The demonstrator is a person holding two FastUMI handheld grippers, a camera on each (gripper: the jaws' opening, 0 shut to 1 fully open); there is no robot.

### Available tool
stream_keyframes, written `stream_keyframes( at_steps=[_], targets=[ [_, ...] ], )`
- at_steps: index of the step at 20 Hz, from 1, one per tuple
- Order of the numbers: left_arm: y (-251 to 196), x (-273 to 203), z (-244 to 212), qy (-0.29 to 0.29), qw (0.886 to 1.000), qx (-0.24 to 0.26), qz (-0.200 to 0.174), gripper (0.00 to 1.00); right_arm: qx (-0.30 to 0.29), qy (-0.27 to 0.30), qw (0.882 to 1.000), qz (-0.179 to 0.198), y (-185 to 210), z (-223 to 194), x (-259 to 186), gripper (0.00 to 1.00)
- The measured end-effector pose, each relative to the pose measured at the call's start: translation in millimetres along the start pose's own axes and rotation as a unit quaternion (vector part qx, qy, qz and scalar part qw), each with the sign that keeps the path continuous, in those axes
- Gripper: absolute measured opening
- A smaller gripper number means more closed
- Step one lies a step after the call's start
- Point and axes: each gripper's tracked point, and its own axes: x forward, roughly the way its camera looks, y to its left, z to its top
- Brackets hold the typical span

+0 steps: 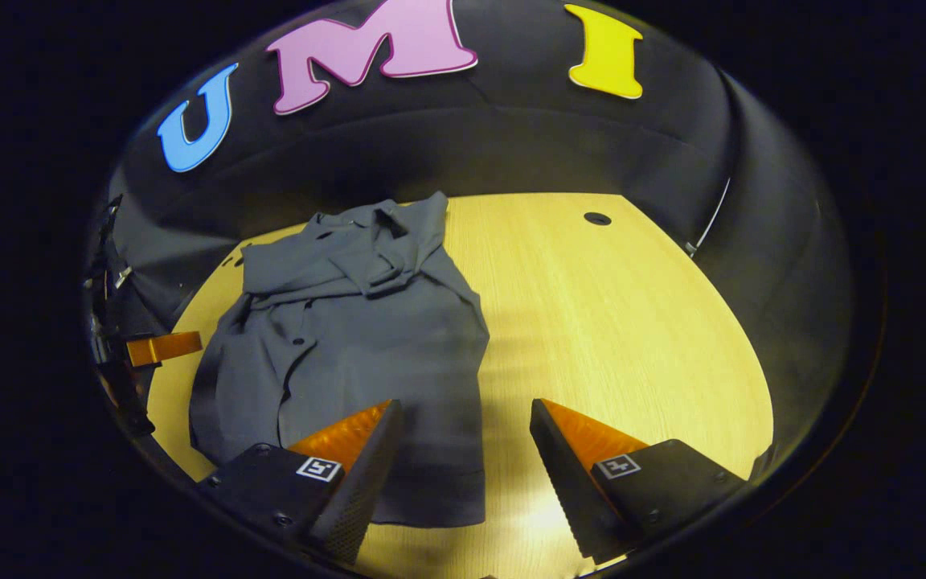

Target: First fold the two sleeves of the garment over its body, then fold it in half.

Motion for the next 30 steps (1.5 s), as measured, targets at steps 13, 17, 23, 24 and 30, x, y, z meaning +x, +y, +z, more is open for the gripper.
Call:
stream_keyframes(
  at_steps=[13, 17, 23, 24, 30],
  targets=[
    [18, -25, -126, 0.107, 0.994, -0.014, 0.030, 0.96, -0.008, 0.080, 0.997, 0.005, 15, -64, 23, 1.00],
    [19, -24, -130, 0.116, 0.992, 0.006, 0.040, 0.97, -0.017, 0.082, 0.997, -0.004, 16, -66, 30, 1.00],
    [12, -22, -132, 0.123, 0.991, 0.017, 0.042, 0.94, -0.043, 0.078, 0.996, -0.019, 20, -69, 33, 0.98],
    [8, -23, -132, 0.122, 0.992, 0.021, 0.039, 0.93, -0.040, 0.077, 0.996, -0.021, 22, -67, 33, 0.95],
    [-13, -17, -131, 0.109, 0.993, 0.046, 0.005, 0.39, -0.040, 0.086, 0.995, -0.010, 34, -69, 35, 0.22]
  ],
)
